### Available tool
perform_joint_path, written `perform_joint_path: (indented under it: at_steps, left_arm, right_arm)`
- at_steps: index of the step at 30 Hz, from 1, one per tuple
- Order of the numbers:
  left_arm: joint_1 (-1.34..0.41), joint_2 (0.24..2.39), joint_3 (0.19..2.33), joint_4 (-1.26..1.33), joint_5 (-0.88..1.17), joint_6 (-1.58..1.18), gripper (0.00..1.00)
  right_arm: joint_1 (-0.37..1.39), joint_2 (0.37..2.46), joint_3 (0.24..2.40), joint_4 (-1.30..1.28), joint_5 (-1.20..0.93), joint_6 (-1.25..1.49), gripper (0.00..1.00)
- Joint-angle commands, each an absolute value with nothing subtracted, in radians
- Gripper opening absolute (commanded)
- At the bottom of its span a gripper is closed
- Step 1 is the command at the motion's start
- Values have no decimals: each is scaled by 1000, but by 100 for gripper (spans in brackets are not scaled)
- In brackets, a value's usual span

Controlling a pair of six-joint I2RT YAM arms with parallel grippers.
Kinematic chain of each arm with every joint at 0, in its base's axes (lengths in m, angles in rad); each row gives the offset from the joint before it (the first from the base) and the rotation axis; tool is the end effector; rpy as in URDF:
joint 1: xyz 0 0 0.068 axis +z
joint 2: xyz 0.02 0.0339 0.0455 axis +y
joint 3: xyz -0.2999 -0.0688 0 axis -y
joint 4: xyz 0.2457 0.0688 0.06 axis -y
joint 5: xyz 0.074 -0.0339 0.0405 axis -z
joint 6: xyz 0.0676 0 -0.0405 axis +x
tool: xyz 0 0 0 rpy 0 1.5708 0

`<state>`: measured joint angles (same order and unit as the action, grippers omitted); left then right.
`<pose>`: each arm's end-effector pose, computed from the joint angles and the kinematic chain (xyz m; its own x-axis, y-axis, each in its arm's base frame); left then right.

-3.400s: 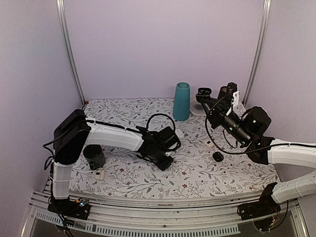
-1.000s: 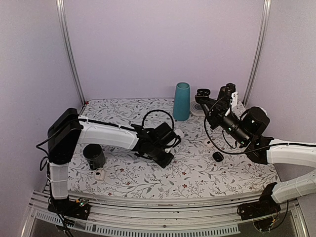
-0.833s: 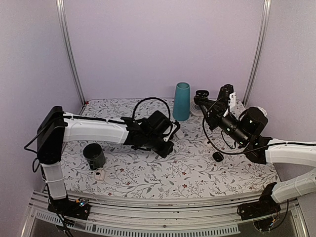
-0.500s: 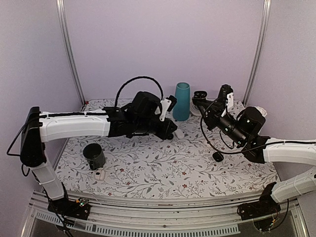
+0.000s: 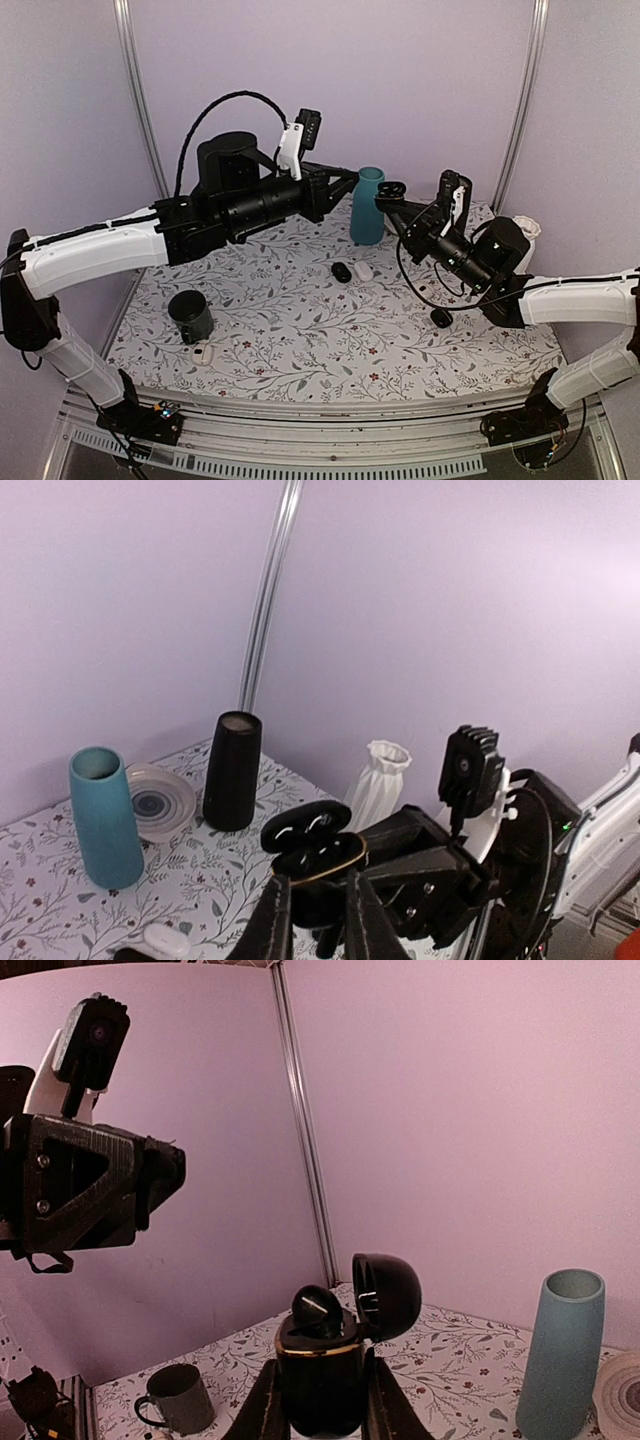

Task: Insert the wireless bluetooth earbuds into the charging case
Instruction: Insert the right earbud into the right side groove of the charging case.

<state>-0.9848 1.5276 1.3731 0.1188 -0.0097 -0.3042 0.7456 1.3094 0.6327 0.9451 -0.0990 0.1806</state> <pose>0.2221 -0.3334 0.4295 -0.2668 -0.1397 -0.9536 0.7838 0.5442 -0.2990 0.2216 0.2138 0.3336 0.0578 0.2967 -0.9532 -0.7680 0.6233 0.1474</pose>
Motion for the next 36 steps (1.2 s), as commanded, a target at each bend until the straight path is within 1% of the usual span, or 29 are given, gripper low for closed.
perform_joint_path:
  at_steps: [1,8,13,21,36]
  left_arm:
    - [-972,1519,1337,327,65,-317,10]
    - [-974,1548,1296,527,138,-330,10]
    - [-976,1577,1295,593,159,-329,10]
    - [-988,1606,1297,612,159,-297,10]
    - [-1015,1631,1300,617,103,-231,10]
  right_arm:
    - [748,1349,661,1110,-194,237,3]
    - [784,1401,717,1164,-224,254,3]
    - [797,1424,743,1182,-223,269,3]
    - [820,1435,772,1174,-203,255,3]
    - [870,1434,816,1101,-167,150,3]
